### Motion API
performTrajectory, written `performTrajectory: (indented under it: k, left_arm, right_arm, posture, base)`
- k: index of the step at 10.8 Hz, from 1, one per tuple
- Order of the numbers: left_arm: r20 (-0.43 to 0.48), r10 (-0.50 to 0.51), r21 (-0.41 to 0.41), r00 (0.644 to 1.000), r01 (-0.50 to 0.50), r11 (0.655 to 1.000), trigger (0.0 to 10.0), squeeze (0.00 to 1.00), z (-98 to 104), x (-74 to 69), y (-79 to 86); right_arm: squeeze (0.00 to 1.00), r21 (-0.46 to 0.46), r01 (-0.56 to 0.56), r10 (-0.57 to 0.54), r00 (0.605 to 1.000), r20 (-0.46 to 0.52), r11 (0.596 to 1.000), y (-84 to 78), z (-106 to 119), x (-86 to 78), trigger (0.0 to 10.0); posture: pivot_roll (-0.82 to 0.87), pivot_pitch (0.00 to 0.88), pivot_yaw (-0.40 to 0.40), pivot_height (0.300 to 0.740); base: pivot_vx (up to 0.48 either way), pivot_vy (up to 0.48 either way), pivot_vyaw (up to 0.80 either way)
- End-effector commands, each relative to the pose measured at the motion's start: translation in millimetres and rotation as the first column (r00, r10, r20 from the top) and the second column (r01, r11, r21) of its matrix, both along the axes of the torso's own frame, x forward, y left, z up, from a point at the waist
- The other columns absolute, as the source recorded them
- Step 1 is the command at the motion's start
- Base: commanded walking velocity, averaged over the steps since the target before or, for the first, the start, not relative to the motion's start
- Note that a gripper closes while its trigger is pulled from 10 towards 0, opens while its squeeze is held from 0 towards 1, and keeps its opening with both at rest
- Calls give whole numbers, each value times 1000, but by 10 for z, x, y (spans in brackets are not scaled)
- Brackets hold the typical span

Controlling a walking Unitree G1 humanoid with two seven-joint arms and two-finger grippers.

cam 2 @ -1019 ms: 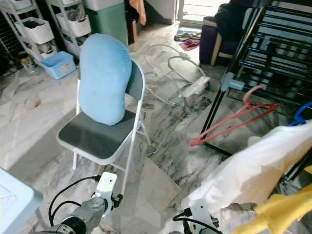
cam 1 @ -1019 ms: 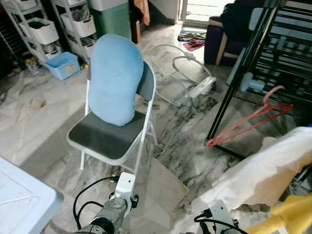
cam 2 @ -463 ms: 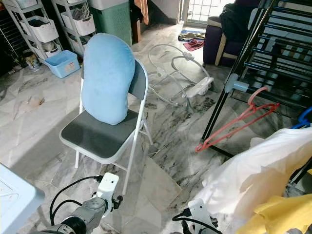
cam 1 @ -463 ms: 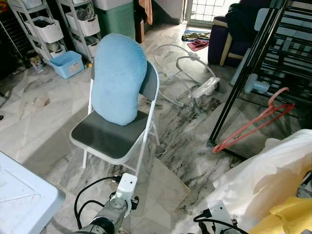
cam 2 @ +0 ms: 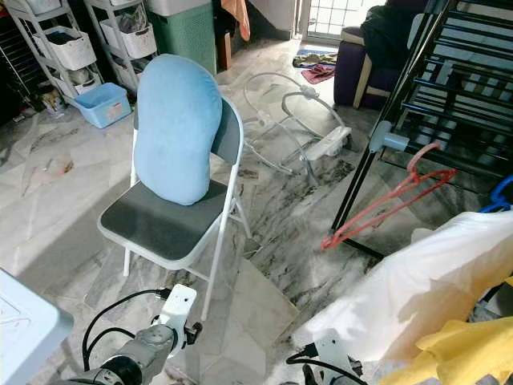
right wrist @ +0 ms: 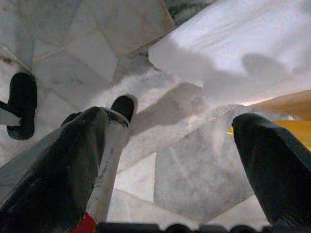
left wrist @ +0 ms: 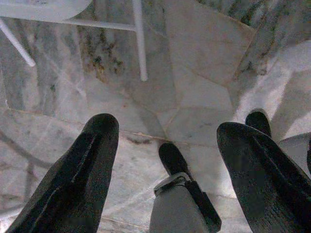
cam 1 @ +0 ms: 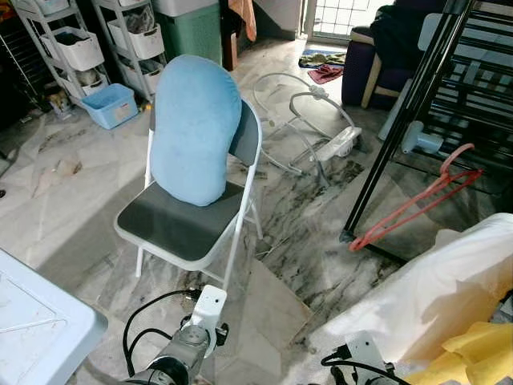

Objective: Hang hanger

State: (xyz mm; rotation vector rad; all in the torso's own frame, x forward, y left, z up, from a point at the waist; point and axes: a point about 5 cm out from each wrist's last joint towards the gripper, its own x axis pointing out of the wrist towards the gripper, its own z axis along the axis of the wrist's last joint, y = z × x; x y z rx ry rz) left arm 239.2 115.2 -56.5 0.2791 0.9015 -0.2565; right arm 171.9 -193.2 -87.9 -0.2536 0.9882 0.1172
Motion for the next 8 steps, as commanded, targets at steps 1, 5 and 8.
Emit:
performTrajectory:
  k: [1, 5, 8]
  left_arm:
    - [-6, -13, 17, 1000, 13, 1000, 10000, 0, 0, 4, 27]
    - [-11, -34, 23, 999, 34, 999, 10000, 0, 0, 4, 26]
    - [-13, -40, 27, 999, 40, 999, 10000, 0, 0, 4, 30]
  right_arm:
    - [0, 2, 13, -13, 1000, -15, 1000, -10, -11, -21, 10000]
    - [0, -2, 7, -7, 1000, -12, 1000, 6, -5, -1, 10000]
    - [0, -5, 6, -6, 1000, -15, 1000, 14, -4, 9, 10000]
  posture:
    - [-71, 39, 25, 740]
    - [-75, 47, 27, 740]
    - [-74, 47, 27, 740]
  base:
    - [-274, 0, 0]
    - [-305, 0, 0]
    - [-295, 0, 0]
